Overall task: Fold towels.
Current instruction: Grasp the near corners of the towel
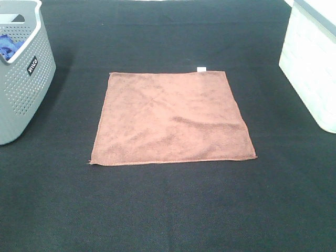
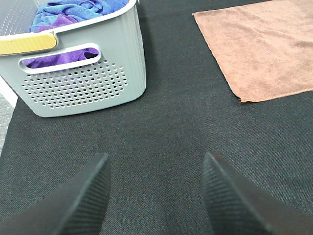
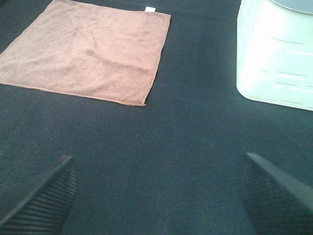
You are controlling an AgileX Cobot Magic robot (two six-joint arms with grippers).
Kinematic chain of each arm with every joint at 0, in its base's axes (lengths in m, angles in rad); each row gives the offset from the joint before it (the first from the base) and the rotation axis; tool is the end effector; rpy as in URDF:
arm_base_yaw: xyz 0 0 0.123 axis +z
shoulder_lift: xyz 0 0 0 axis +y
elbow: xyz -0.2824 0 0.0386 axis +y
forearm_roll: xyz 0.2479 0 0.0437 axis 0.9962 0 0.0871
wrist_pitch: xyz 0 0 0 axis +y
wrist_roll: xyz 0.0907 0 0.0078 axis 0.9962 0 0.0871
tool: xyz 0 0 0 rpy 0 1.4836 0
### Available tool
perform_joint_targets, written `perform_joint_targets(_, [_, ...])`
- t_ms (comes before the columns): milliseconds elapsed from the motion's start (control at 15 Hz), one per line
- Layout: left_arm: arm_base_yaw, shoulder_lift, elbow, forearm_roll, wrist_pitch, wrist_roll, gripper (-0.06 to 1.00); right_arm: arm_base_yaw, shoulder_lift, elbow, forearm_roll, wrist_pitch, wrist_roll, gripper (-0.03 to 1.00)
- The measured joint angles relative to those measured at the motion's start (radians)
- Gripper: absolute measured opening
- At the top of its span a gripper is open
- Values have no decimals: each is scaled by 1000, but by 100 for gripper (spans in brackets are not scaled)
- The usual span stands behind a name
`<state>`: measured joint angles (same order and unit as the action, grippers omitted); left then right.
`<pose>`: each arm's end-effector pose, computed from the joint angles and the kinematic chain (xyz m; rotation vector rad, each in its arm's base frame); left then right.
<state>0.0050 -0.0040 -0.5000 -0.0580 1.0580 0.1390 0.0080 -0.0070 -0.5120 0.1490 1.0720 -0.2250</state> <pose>-0.0054 -0.0046 0.2775 0.1390 2.0316 0.0211 -0.0084 0.0118 0.2803 -0.2452 2.0130 0.0411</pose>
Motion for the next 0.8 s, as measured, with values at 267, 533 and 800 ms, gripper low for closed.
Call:
perform_joint_targets(267, [0,0,0,0,0,0,55,0,0,0,0,0,0,85])
perform_joint_targets(533, [0,0,0,0,0,0,55,0,0,0,0,0,0,85])
perform_joint_targets(800, [0,0,0,0,0,0,55,0,0,0,0,0,0,85])
